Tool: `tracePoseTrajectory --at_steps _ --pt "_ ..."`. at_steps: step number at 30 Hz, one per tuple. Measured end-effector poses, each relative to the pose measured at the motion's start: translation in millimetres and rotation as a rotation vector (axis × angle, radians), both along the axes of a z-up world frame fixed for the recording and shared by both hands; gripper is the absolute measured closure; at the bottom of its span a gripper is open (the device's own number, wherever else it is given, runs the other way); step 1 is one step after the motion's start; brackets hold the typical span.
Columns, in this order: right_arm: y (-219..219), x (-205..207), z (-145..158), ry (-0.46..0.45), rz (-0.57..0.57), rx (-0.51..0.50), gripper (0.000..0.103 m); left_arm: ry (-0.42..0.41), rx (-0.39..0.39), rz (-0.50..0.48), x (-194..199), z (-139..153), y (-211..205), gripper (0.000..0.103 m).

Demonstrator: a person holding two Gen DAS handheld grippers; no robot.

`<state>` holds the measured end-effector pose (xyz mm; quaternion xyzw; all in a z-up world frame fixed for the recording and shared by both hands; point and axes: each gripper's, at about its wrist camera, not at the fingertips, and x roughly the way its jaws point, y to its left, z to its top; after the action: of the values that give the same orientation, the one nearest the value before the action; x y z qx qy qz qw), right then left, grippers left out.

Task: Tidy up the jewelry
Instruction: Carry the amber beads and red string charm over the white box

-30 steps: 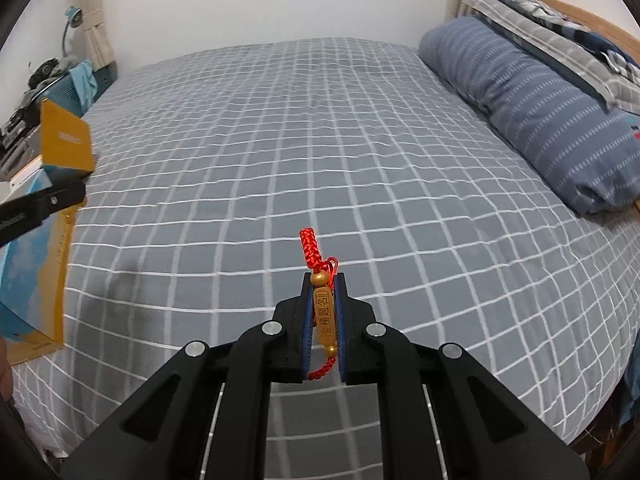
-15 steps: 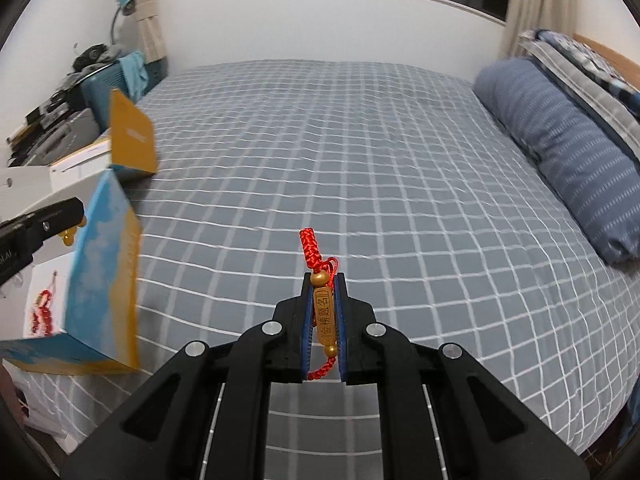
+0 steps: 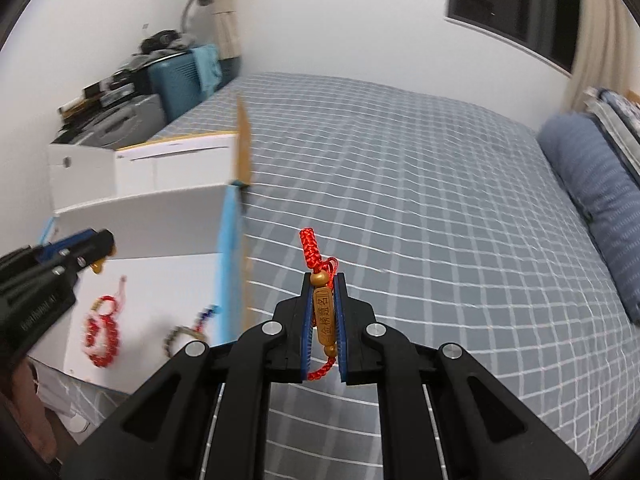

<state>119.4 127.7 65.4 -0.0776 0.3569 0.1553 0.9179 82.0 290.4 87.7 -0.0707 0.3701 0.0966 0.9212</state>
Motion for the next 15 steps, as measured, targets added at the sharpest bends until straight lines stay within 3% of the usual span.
tracePoseTrajectory --at_steps 6,15 --pt "62 -3 -6 0.024 0.089 -0.004 0.094 0.017 -0.010 0.072 -24 -17 53 0.085" --pt "127 19 -37 0.127 0.152 -0.039 0.094 0.121 -0.081 0.145 -17 -56 116 0.085"
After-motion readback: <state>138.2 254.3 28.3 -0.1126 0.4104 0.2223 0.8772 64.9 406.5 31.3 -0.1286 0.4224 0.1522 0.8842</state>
